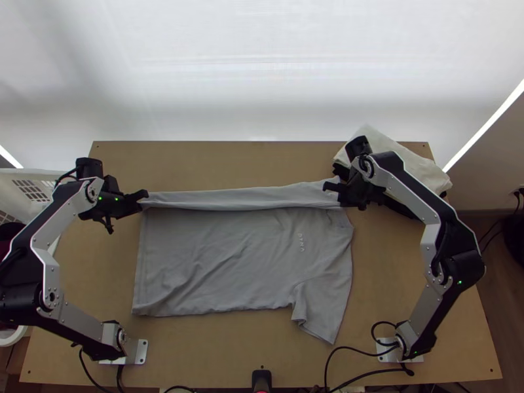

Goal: Fold the t-shirt

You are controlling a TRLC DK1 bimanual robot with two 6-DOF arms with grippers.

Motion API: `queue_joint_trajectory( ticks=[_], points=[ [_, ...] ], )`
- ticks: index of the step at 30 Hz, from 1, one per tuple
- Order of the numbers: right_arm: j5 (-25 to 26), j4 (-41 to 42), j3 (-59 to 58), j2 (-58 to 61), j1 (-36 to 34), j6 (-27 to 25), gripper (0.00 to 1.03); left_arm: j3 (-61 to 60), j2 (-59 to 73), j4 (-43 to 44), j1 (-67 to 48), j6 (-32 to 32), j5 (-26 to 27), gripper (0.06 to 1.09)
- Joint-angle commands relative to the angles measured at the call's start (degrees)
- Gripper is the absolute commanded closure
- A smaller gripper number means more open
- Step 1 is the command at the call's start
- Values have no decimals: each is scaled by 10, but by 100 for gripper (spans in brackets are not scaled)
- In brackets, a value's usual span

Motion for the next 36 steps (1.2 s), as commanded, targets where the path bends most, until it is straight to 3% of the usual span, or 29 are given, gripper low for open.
queue_joint_trajectory(
  ticks=[1,2,3,5,7,9,10,12,19,23,30,32,36],
  points=[
    [7,4,-23,-30,11,2,98,-38,-37,15,6,6,7,105],
    [8,3,-24,-34,13,2,84,-43,-43,18,6,6,12,104],
    [8,4,-28,-41,16,2,62,-48,-47,18,6,6,15,100],
    [8,4,-32,-51,21,2,34,-58,-49,13,5,9,26,85],
    [9,4,-38,-59,21,2,25,-57,-51,0,2,17,28,71],
    [18,4,-45,-72,21,0,15,-60,-58,-6,2,22,28,41],
    [25,4,-51,-82,20,2,14,-58,-57,-14,1,25,28,25],
    [36,4,-66,-109,19,2,14,-49,-53,-40,3,34,28,11],
    [34,-4,-160,-241,23,4,9,-43,-88,-33,35,36,52,10],
    [33,-10,-227,-321,59,6,9,-40,-115,-29,44,37,65,10],
    [32,-77,-284,-387,108,52,9,-31,-150,-44,44,33,65,10],
    [13,-91,-301,-395,128,81,9,-27,-159,-51,44,32,65,10],
    [-31,-103,-366,-431,136,88,10,-9,-176,-76,39,28,66,11]
  ],
)
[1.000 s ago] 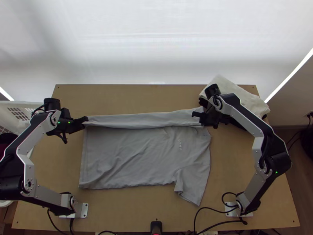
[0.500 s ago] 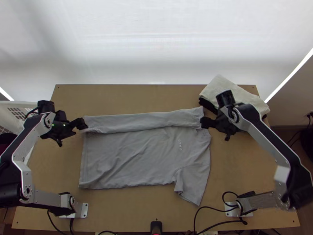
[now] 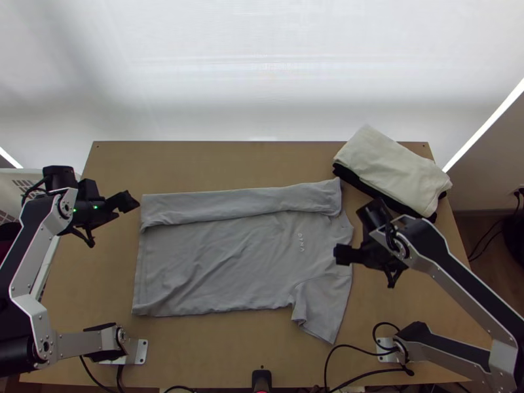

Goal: Fold the t-shirt

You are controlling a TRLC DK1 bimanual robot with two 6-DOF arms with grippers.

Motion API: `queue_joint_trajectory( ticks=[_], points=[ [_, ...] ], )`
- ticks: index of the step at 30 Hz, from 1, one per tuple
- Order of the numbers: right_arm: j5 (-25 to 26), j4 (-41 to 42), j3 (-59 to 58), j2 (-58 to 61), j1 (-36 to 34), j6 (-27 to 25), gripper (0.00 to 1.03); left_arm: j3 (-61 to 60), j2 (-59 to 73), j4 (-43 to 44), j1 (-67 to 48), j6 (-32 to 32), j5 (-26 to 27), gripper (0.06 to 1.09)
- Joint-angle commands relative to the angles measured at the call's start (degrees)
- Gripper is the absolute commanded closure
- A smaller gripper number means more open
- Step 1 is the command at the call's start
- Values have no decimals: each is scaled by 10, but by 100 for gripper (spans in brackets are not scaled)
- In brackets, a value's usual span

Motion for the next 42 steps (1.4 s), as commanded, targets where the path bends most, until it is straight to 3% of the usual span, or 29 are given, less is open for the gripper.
queue_joint_trajectory(
  ticks=[1,6,14,17,29,32,42],
  points=[
    [-39,-14,-67,-33,0,27,10,28,-27,-22,-4,0,6,11],
    [-60,3,-126,-58,-3,27,47,37,-49,-40,-4,0,12,11],
    [-86,24,-181,-56,11,30,50,30,-66,-52,-4,0,12,11],
    [-87,35,-190,-56,11,28,68,29,-67,-55,-5,-1,12,11],
    [-91,70,-207,-15,60,26,67,30,-70,-56,-7,-7,12,11],
    [-94,78,-210,-7,70,28,58,31,-70,-56,-7,-7,12,11],
    [-98,112,-215,29,73,24,58,33,-68,-56,-7,-7,11,11]
  ],
)
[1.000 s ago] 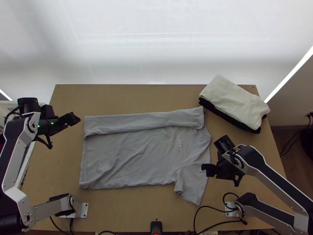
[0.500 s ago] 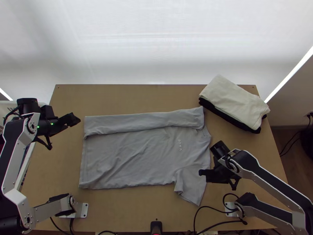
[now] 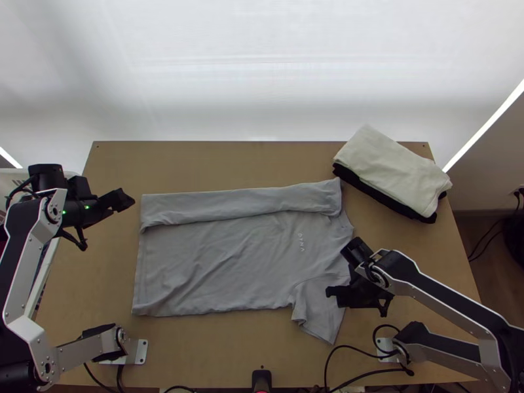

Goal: Fold the t-shirt

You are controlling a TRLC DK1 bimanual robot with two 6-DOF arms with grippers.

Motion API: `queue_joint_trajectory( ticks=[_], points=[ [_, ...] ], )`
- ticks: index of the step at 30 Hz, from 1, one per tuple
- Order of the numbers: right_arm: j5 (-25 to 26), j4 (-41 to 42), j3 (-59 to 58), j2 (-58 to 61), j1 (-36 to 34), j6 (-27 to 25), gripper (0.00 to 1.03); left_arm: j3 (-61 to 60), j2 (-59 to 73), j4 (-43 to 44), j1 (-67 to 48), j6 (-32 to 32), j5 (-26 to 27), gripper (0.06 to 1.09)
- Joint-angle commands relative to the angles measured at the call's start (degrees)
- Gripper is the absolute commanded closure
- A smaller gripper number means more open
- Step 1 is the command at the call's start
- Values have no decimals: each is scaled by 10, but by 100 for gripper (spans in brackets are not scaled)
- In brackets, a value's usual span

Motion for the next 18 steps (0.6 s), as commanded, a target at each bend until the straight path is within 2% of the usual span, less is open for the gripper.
queue_joint_trajectory(
  ticks=[1,4,7,8,9,10,11,18],
  points=[
    [-4,9,-14,21,5,8,59,10,-10,-9,-4,-6,7,11],
    [-5,18,-14,33,10,7,59,13,-3,-39,-6,29,6,11],
    [-5,19,-12,39,22,7,59,15,7,-107,-20,107,-8,10],
    [-5,20,-11,40,28,7,69,15,7,-127,-26,133,-13,11],
    [-5,23,-9,39,32,4,83,13,4,-135,-27,152,-15,11],
    [-5,27,-9,36,34,2,91,13,2,-150,-28,178,-19,11],
    [-5,30,-10,33,37,0,96,13,1,-166,-28,203,-27,11],
    [-5,33,-14,25,46,-6,100,11,-15,-251,-33,341,-89,11]
  ],
)
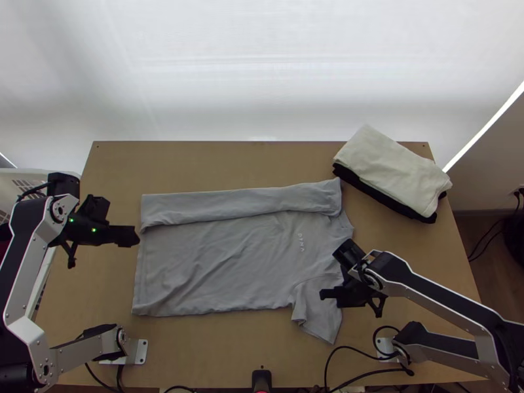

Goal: Fold the t-shirt

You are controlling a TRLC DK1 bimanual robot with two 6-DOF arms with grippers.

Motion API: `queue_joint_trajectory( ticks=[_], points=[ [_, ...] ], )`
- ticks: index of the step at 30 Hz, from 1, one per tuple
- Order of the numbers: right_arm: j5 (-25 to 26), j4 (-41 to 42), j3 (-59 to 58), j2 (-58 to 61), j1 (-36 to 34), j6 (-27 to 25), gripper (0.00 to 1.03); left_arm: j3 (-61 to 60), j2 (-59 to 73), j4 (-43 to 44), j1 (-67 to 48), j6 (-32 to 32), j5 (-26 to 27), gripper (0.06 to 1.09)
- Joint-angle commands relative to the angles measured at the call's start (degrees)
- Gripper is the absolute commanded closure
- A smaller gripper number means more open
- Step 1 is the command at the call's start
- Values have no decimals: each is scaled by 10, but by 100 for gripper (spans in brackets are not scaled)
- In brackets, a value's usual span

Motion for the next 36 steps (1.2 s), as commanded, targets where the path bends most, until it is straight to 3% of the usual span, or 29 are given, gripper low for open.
queue_joint_trajectory(
  ticks=[1,6,9,22,26,36],
  points=[
    [-5,5,-21,6,5,-2,100,7,-14,-54,-4,89,-32,11],
    [-5,6,-22,3,4,-1,100,-39,-44,-157,-30,190,-106,10],
    [-4,7,-22,2,4,-1,100,-80,-67,-185,-80,204,-160,10],
    [-4,8,-25,-11,-4,0,100,-185,-48,-199,-186,136,-153,11],
    [-4,10,-25,-11,-4,0,100,-199,-26,-191,-188,130,-148,26],
    [-5,10,-26,-11,-4,-2,100,-211,37,-135,-204,109,-136,26]
  ],
)
